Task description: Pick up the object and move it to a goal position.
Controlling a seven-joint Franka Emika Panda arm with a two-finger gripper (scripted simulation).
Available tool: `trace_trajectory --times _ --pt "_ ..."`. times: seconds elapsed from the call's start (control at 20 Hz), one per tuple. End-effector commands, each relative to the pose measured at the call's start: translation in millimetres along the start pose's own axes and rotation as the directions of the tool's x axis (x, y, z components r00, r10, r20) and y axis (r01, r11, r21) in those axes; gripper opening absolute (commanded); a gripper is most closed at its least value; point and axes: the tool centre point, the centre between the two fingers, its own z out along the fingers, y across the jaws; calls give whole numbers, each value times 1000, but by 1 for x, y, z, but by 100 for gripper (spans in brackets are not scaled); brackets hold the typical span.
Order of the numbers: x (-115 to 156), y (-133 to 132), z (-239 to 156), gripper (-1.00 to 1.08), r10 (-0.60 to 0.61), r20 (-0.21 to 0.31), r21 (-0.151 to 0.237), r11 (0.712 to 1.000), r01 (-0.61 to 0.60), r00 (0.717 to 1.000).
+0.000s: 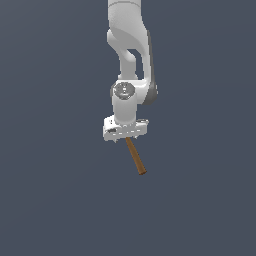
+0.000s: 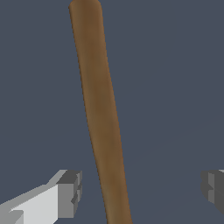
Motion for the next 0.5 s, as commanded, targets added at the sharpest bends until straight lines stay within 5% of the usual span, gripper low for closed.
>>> trace_trajectory --times 0.0,0.45 --pt "-2 -1 5 100 -10 -3 1 1000 10 1000" --pt "-3 -2 14 100 -12 -2 2 1000 12 1000"
